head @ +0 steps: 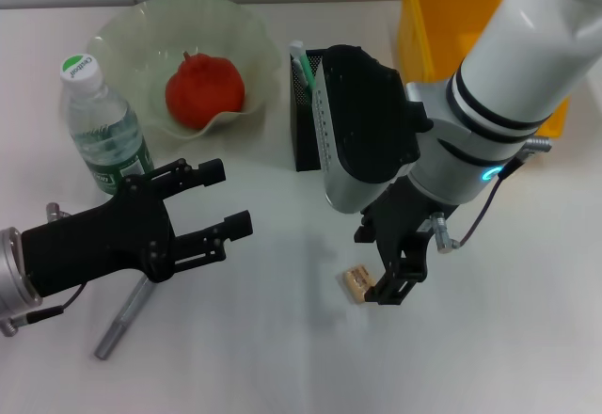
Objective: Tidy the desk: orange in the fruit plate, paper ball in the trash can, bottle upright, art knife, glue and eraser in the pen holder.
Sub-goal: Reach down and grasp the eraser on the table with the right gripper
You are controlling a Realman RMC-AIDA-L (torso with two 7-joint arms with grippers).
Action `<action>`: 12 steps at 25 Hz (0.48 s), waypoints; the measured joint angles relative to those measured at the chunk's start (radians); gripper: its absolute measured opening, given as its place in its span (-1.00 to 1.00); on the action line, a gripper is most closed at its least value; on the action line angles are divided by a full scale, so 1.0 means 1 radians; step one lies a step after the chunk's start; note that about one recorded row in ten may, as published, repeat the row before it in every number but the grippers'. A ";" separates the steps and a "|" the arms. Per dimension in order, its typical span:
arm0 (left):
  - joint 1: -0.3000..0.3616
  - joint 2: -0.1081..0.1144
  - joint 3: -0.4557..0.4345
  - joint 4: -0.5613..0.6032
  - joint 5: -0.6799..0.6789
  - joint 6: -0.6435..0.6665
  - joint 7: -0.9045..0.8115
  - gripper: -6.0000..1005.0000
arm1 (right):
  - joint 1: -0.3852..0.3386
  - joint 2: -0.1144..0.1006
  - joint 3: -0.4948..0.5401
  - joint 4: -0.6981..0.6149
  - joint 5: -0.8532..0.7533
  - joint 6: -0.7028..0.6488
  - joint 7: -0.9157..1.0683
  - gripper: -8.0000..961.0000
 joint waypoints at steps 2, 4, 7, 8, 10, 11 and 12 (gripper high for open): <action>0.000 0.000 0.000 0.000 0.000 0.000 0.000 0.54 | 0.000 0.000 -0.012 0.008 0.000 0.015 0.000 0.49; -0.001 -0.001 0.000 0.000 0.000 0.001 0.000 0.54 | 0.000 0.001 -0.044 0.020 0.000 0.049 0.000 0.49; -0.001 -0.001 0.000 0.000 0.000 0.001 0.000 0.54 | -0.001 0.001 -0.061 0.029 0.002 0.071 0.005 0.49; -0.001 -0.001 0.000 0.000 0.000 0.001 0.001 0.54 | -0.001 0.002 -0.070 0.036 0.004 0.081 0.007 0.49; -0.001 -0.002 0.000 0.000 0.000 0.001 0.001 0.54 | -0.001 0.002 -0.082 0.042 0.007 0.093 0.008 0.49; -0.001 -0.002 0.000 0.000 0.000 0.001 0.001 0.54 | -0.001 0.003 -0.087 0.046 0.007 0.100 0.008 0.49; -0.001 -0.002 0.000 0.000 0.000 0.001 0.001 0.54 | -0.002 0.003 -0.093 0.050 0.007 0.106 0.008 0.49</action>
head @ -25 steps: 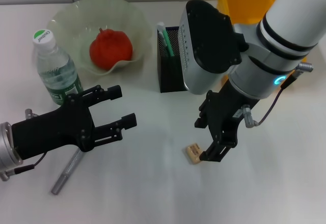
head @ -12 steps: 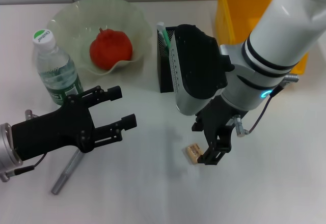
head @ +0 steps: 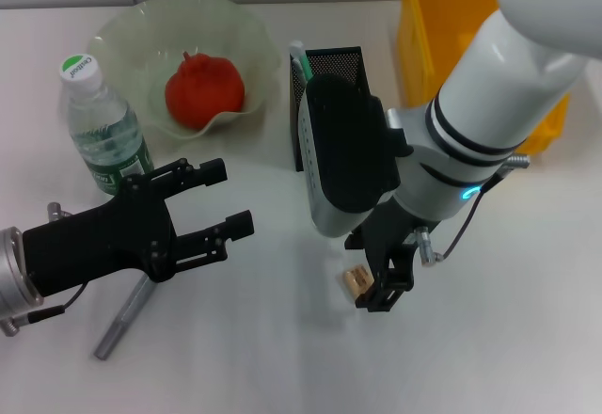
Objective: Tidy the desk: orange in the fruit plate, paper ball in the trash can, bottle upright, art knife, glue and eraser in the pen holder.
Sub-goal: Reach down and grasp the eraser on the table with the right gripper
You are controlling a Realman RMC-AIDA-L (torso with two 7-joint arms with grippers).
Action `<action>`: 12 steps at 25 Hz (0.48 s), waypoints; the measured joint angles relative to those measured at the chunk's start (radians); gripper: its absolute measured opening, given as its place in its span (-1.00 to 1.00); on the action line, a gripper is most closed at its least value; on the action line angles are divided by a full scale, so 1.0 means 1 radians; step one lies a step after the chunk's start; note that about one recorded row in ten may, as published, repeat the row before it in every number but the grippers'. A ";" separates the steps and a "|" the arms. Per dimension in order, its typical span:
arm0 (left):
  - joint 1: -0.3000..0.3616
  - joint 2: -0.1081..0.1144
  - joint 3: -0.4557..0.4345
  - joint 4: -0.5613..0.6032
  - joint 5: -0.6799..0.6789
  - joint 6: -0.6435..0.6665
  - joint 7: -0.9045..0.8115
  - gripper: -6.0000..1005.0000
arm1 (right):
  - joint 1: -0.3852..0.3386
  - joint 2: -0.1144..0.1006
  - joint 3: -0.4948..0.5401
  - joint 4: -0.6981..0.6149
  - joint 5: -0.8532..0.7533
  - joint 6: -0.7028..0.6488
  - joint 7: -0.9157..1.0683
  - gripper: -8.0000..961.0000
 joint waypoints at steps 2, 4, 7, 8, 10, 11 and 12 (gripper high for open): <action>0.000 0.000 0.000 0.000 0.000 -0.001 0.000 0.54 | 0.000 0.000 -0.011 0.014 0.001 0.015 0.001 0.50; 0.000 0.000 0.000 0.000 0.000 -0.001 0.000 0.54 | 0.000 0.000 -0.013 0.017 0.001 0.019 0.001 0.50; 0.000 0.000 0.000 0.000 0.000 -0.003 0.001 0.54 | 0.000 0.000 -0.020 0.027 0.001 0.032 0.001 0.50; 0.000 0.000 0.000 0.000 0.000 -0.003 0.001 0.54 | 0.000 0.000 -0.020 0.027 0.001 0.032 0.001 0.50; -0.001 0.000 0.000 0.000 0.000 -0.004 0.001 0.54 | 0.000 0.000 -0.020 0.032 0.001 0.035 0.001 0.50; -0.001 0.000 0.000 0.000 0.000 -0.005 0.001 0.54 | 0.000 0.000 -0.020 0.034 0.001 0.037 0.001 0.50; -0.001 0.000 0.000 0.000 0.000 -0.005 0.001 0.54 | 0.000 0.000 -0.020 0.036 0.001 0.041 0.001 0.50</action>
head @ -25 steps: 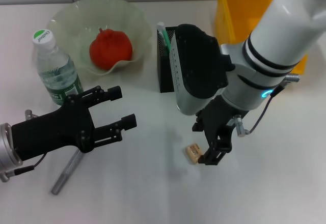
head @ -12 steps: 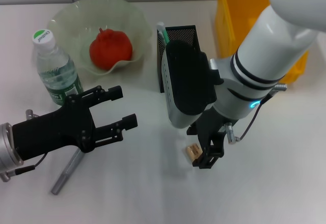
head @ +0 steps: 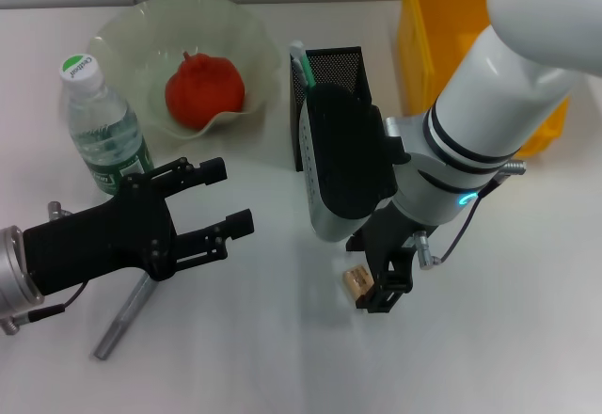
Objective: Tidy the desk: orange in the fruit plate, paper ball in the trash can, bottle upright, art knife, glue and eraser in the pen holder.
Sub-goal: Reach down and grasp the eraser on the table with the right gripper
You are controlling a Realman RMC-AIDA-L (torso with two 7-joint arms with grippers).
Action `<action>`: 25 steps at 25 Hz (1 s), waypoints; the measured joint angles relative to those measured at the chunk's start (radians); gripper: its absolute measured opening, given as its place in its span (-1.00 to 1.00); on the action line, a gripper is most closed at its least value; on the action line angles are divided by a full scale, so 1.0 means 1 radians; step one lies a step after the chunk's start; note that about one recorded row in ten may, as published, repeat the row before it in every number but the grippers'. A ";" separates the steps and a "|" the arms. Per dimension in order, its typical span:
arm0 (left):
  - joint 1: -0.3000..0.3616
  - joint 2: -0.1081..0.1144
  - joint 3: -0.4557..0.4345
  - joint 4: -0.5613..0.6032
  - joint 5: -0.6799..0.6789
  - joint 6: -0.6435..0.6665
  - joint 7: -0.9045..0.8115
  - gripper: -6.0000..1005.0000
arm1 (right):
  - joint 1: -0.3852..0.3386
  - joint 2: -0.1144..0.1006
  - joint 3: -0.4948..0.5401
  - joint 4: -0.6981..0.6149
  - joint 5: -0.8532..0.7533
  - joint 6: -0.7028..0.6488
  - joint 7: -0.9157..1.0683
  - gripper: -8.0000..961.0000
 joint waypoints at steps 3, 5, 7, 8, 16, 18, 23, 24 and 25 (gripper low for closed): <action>-0.001 0.000 0.000 0.000 0.000 -0.001 0.000 0.54 | 0.000 0.000 -0.001 0.006 0.000 0.007 -0.003 0.50; -0.001 0.000 0.000 0.000 0.000 -0.001 0.000 0.54 | 0.000 0.000 -0.003 0.010 0.001 0.008 -0.004 0.50; -0.002 0.000 0.000 0.000 0.000 -0.002 0.000 0.54 | 0.000 0.000 -0.003 0.010 0.001 0.011 -0.004 0.49; -0.002 0.000 0.000 0.000 0.000 -0.003 0.000 0.54 | 0.000 0.000 -0.003 0.011 0.002 0.014 -0.004 0.49; -0.004 0.000 -0.002 0.000 0.000 -0.004 0.000 0.54 | 0.001 0.000 -0.035 0.017 0.002 0.033 -0.005 0.42; -0.004 0.000 -0.002 0.000 0.000 -0.004 0.000 0.54 | 0.002 0.000 -0.041 0.017 0.002 0.035 -0.004 0.36; -0.004 0.000 -0.003 0.000 0.000 -0.005 0.000 0.54 | 0.002 0.000 -0.042 0.016 0.000 0.042 -0.002 0.15; -0.004 0.000 -0.004 0.000 0.000 -0.005 0.001 0.54 | 0.002 0.000 -0.043 0.016 0.000 0.043 -0.001 0.15; -0.004 0.000 -0.005 0.000 0.000 -0.005 0.001 0.54 | 0.002 0.000 -0.043 0.016 -0.001 0.044 -0.001 0.16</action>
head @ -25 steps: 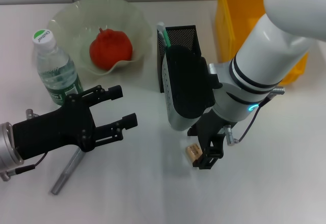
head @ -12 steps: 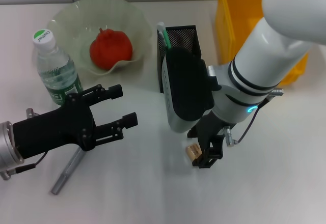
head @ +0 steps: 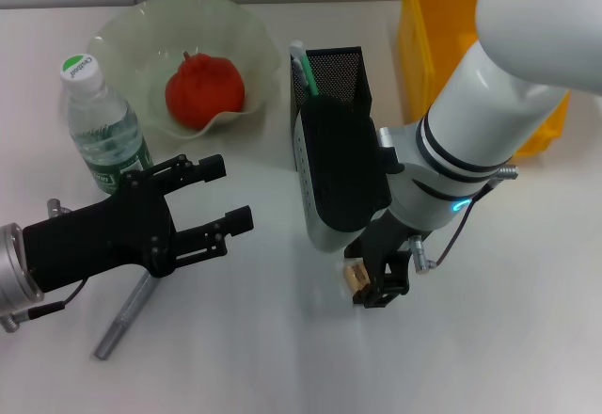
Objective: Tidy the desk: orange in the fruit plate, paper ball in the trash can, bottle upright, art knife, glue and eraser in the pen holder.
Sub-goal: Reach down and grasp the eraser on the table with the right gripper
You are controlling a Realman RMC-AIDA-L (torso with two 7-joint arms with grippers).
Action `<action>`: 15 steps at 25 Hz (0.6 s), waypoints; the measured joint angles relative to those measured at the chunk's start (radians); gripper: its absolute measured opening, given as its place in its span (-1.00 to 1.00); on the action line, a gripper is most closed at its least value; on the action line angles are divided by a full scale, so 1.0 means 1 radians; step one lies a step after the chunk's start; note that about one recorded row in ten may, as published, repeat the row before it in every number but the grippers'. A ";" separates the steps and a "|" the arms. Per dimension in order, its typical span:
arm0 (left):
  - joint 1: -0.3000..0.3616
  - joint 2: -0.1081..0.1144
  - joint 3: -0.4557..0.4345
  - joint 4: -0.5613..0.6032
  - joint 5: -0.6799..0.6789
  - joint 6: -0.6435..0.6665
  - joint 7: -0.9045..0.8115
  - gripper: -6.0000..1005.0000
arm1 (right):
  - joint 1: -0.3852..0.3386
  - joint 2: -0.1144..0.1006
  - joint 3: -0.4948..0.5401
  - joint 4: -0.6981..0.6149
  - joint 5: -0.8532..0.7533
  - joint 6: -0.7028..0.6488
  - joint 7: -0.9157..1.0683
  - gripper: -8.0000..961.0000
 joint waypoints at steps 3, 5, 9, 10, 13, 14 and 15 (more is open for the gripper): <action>0.000 0.000 -0.001 0.000 0.000 0.000 0.000 0.54 | 0.000 0.000 0.000 0.000 -0.001 0.000 0.000 0.13; 0.000 0.000 -0.001 0.000 0.000 0.000 0.000 0.54 | 0.000 0.000 0.000 0.000 -0.001 0.000 0.000 0.11; -0.001 0.000 -0.002 0.001 0.000 0.000 0.001 0.54 | 0.000 0.000 0.000 0.000 -0.002 0.001 -0.003 0.06; -0.001 0.000 -0.002 0.001 0.000 0.000 0.001 0.54 | 0.000 0.000 0.000 0.000 -0.002 0.002 -0.003 0.05; -0.001 0.000 -0.002 0.001 0.000 0.000 0.001 0.54 | 0.000 0.000 0.002 -0.001 -0.003 0.003 -0.003 0.00; -0.001 0.000 -0.002 0.001 0.000 0.000 0.001 0.54 | 0.000 0.000 0.002 -0.001 -0.003 0.003 -0.003 -0.02; -0.001 0.000 -0.002 0.002 0.000 0.000 0.001 0.53 | -0.001 0.000 0.005 -0.004 -0.003 0.003 -0.003 -0.04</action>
